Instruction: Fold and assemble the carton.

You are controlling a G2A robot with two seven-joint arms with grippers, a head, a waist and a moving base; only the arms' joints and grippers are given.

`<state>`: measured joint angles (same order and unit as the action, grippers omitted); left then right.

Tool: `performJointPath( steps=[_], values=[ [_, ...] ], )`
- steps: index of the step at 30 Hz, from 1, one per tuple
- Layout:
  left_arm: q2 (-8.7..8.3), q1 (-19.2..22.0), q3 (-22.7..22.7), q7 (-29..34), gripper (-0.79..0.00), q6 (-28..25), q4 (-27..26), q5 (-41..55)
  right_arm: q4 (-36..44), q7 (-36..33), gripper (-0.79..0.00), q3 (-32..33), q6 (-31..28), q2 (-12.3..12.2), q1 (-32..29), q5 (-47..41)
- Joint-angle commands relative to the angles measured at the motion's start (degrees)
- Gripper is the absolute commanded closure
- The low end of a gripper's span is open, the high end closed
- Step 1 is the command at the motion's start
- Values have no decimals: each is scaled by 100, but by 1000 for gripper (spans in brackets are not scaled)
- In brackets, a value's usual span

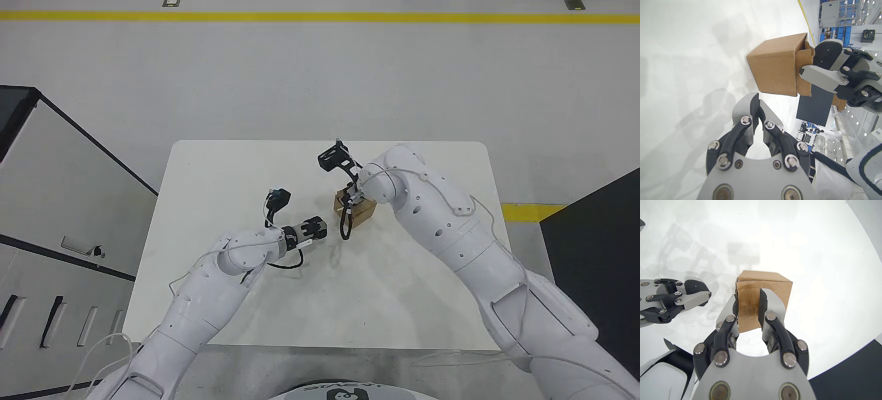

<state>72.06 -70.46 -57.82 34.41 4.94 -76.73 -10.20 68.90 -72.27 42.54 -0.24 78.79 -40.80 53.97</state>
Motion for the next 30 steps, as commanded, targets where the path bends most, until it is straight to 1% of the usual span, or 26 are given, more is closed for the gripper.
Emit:
performJointPath(
  steps=[1,6,18,24,30],
  values=[
    [-1,-3,-2,0,0,5,-2,-9,1,23,-240,13,12,4,-6,-1],
    [-1,-11,-7,-2,0,28,-11,-5,16,34,-243,53,8,11,-22,-4],
    [0,-5,-19,-7,0,14,17,-1,-105,34,-200,35,-41,56,-24,52],
    [0,1,-23,-2,0,6,28,0,-214,26,-240,5,-47,94,-9,33],
    [0,14,-31,8,0,-6,48,2,-287,43,-326,72,-19,120,30,-75]
  ],
)
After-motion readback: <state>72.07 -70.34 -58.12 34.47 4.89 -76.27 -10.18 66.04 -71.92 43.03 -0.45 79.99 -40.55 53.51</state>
